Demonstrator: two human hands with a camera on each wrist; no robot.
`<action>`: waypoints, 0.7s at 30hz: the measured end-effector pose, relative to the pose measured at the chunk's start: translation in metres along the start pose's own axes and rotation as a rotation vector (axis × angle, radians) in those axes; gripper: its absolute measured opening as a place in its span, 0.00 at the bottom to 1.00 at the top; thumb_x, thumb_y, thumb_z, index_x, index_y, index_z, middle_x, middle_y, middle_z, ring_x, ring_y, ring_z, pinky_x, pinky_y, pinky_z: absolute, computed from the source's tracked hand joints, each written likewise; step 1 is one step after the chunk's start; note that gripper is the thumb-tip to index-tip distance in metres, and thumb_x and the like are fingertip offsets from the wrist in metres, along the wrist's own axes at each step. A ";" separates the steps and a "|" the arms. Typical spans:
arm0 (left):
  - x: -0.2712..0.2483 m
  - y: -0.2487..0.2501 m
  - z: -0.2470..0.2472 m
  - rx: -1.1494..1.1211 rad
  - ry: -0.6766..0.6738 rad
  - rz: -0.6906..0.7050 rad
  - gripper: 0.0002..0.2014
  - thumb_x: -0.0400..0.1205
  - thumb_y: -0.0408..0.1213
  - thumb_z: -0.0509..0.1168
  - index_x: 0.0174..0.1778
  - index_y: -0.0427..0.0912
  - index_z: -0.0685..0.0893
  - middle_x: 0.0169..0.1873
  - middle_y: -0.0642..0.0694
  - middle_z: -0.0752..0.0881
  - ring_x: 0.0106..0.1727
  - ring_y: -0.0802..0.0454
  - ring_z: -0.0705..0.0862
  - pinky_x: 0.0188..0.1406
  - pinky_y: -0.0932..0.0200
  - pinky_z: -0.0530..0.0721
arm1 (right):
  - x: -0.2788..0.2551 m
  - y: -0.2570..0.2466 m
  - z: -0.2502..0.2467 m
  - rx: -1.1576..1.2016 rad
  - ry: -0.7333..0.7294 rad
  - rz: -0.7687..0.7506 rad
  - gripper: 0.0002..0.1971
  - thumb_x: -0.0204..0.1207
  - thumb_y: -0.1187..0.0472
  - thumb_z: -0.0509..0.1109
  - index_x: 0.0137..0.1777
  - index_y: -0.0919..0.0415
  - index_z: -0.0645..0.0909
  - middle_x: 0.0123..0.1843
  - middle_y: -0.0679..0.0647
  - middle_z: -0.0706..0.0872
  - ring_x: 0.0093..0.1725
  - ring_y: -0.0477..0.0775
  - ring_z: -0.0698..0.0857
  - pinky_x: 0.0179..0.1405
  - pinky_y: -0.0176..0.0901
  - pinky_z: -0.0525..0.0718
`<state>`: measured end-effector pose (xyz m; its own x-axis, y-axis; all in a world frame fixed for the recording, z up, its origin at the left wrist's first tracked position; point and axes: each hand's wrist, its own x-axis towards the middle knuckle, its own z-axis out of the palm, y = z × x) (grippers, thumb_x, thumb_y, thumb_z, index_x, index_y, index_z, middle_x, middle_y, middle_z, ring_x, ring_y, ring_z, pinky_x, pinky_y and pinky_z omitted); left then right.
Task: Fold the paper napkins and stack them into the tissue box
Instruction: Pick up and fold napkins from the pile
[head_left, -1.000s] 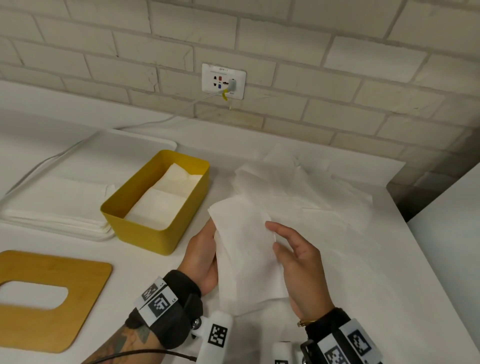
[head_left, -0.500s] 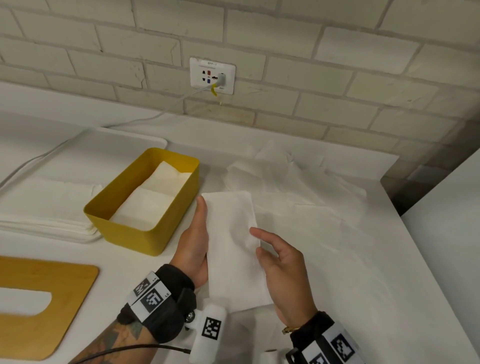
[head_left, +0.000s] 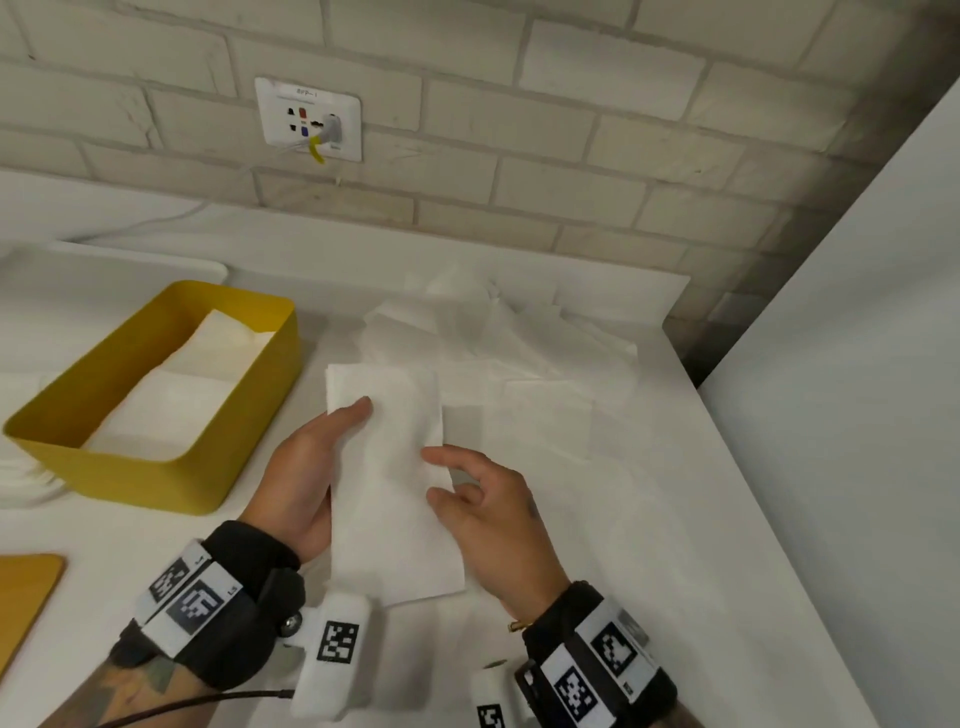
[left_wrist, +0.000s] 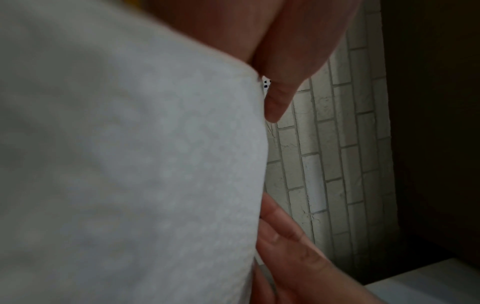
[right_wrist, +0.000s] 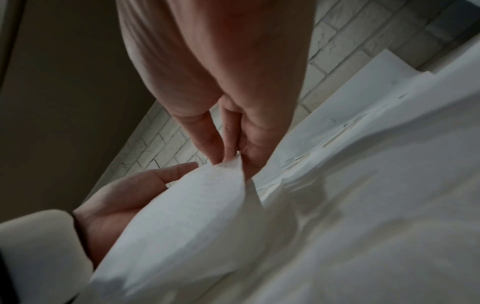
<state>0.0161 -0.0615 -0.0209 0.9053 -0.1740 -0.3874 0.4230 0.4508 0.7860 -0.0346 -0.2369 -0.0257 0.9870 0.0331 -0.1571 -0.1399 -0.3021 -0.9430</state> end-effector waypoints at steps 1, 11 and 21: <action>0.000 0.000 0.000 0.008 0.001 -0.001 0.21 0.87 0.45 0.65 0.73 0.37 0.84 0.64 0.32 0.89 0.66 0.31 0.88 0.73 0.32 0.80 | -0.001 -0.001 -0.002 -0.020 -0.013 -0.010 0.18 0.83 0.60 0.70 0.68 0.39 0.84 0.51 0.45 0.91 0.47 0.49 0.89 0.51 0.39 0.88; -0.014 0.024 -0.010 -0.002 0.171 0.188 0.10 0.89 0.42 0.63 0.62 0.45 0.86 0.51 0.44 0.95 0.46 0.49 0.95 0.48 0.46 0.86 | 0.061 0.001 -0.083 -0.224 0.265 0.180 0.04 0.77 0.58 0.74 0.51 0.52 0.87 0.50 0.51 0.91 0.48 0.53 0.91 0.56 0.48 0.90; -0.021 0.032 -0.012 -0.022 0.201 0.197 0.07 0.89 0.41 0.62 0.57 0.46 0.85 0.41 0.49 0.95 0.46 0.48 0.93 0.45 0.48 0.85 | 0.124 -0.031 -0.041 -0.832 -0.276 0.046 0.26 0.78 0.48 0.74 0.76 0.48 0.77 0.74 0.48 0.80 0.77 0.54 0.75 0.77 0.50 0.73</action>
<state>0.0107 -0.0329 0.0069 0.9433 0.0950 -0.3182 0.2372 0.4776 0.8459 0.0953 -0.2626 -0.0042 0.9126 0.2007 -0.3562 0.0303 -0.9020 -0.4307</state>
